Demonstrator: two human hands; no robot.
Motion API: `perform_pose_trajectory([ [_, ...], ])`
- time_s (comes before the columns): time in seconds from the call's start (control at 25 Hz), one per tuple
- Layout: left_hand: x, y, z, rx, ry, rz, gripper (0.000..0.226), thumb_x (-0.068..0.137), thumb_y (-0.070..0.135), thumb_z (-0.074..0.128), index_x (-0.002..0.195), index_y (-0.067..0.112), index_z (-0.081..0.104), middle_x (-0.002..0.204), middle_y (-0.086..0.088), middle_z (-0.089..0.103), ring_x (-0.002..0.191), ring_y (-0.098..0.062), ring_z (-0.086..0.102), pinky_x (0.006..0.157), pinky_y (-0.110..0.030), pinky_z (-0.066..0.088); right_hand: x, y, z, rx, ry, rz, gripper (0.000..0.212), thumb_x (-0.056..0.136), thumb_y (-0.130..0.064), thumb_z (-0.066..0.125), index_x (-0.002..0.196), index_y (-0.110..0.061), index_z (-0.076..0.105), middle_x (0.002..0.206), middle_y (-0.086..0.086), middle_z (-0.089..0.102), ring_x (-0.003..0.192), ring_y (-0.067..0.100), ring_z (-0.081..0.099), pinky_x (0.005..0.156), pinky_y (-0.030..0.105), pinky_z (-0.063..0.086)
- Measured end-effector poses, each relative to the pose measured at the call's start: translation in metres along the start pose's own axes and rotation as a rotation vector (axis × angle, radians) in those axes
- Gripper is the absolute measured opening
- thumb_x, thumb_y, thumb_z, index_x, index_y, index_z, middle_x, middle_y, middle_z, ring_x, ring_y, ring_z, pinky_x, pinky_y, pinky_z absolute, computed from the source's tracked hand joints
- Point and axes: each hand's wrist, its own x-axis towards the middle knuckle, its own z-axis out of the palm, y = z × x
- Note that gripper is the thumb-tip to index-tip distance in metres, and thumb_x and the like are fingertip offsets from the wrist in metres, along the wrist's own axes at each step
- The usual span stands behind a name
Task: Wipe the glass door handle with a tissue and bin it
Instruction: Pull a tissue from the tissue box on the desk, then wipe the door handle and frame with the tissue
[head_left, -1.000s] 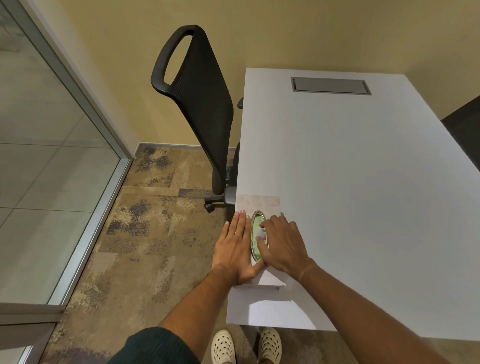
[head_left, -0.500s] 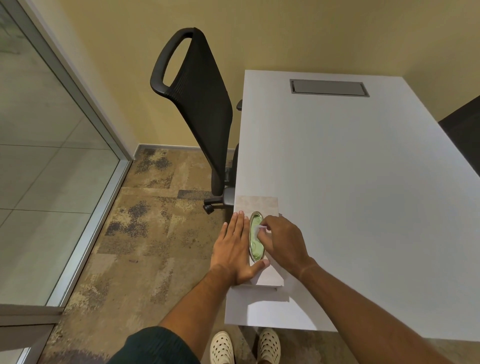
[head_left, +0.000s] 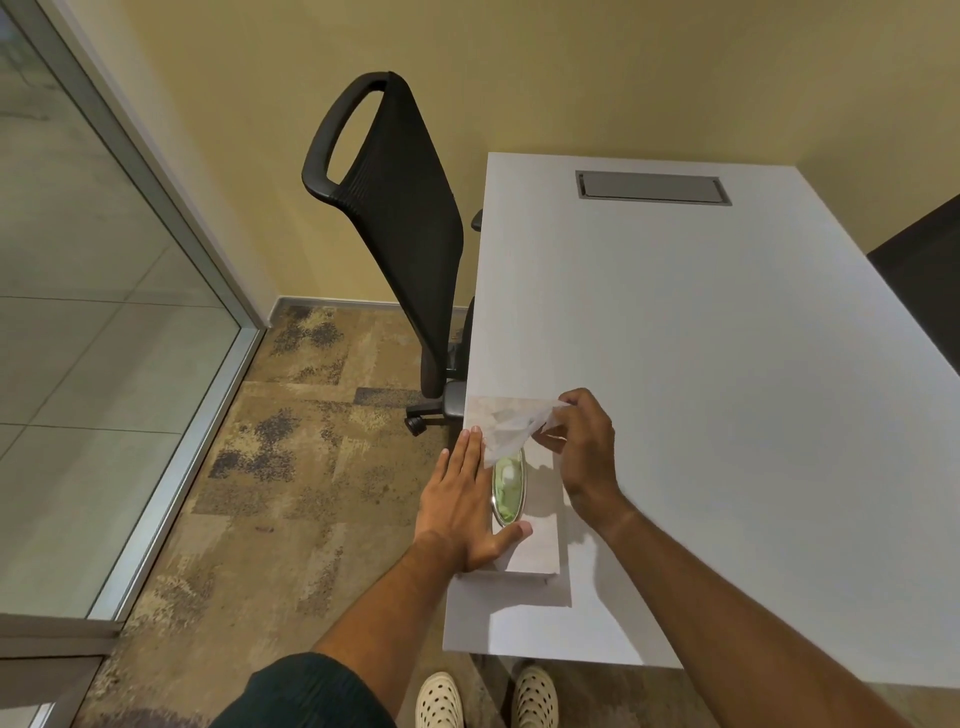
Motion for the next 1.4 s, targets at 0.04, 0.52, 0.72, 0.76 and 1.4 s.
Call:
perform_pose_trajectory([
  [0.04, 0.0, 0.0, 0.0, 0.001, -0.003, -0.004, 0.115, 0.081, 0.09, 0.015, 0.157, 0.009, -0.018, 0.159, -0.016, -0.03, 0.15, -0.028, -0.028, 0.126, -0.047, -0.003, 0.002, -0.004, 0.0, 0.133, -0.025, 0.106, 0.014, 0.097, -0.02, 0.044, 0.085, -0.018, 0.05, 0.088, 0.007, 0.061, 0.085, 0.027, 0.064, 0.064, 0.027, 0.058],
  [0.52, -0.011, 0.002, 0.0, -0.011, 0.002, -0.084, 0.117, 0.081, 0.089, 0.01, 0.154, 0.002, -0.019, 0.163, -0.019, -0.023, 0.151, -0.029, -0.025, 0.126, -0.046, -0.004, 0.008, -0.003, 0.004, 0.092, -0.195, 0.372, 0.041, 0.095, -0.037, 0.059, 0.131, -0.02, 0.05, 0.135, 0.007, 0.055, 0.115, 0.027, 0.056, 0.095, 0.043, 0.053],
  [0.72, -0.023, -0.004, -0.02, 0.012, 0.027, -0.154, 0.114, 0.085, 0.087, 0.013, 0.154, 0.003, -0.02, 0.161, -0.018, -0.027, 0.15, -0.03, -0.026, 0.126, -0.047, -0.005, 0.005, -0.008, 0.01, -0.298, -0.229, -0.123, 0.034, 0.093, -0.016, 0.065, 0.126, -0.021, 0.064, 0.131, -0.004, 0.062, 0.112, 0.016, 0.061, 0.085, 0.013, 0.048],
  [0.76, -0.027, -0.006, -0.024, 0.014, 0.04, -0.173, 0.113, 0.085, 0.087, 0.013, 0.152, 0.004, -0.023, 0.16, -0.017, -0.029, 0.15, -0.03, -0.027, 0.126, -0.047, -0.005, 0.004, -0.011, 0.012, -0.392, -0.229, -0.238, 0.035, 0.091, -0.012, 0.066, 0.126, -0.018, 0.065, 0.132, -0.001, 0.062, 0.115, 0.017, 0.061, 0.089, 0.013, 0.044],
  [1.4, -0.135, -0.079, -0.068, 0.017, 0.234, -0.572, 0.11, 0.078, 0.088, -0.003, 0.149, 0.01, -0.033, 0.157, -0.015, -0.039, 0.148, -0.027, -0.033, 0.125, -0.046, -0.008, -0.045, -0.08, 0.099, -0.774, -0.515, -1.451, 0.039, 0.082, -0.01, 0.076, 0.117, 0.004, 0.066, 0.118, 0.021, 0.068, 0.103, 0.03, 0.069, 0.087, 0.03, 0.053],
])
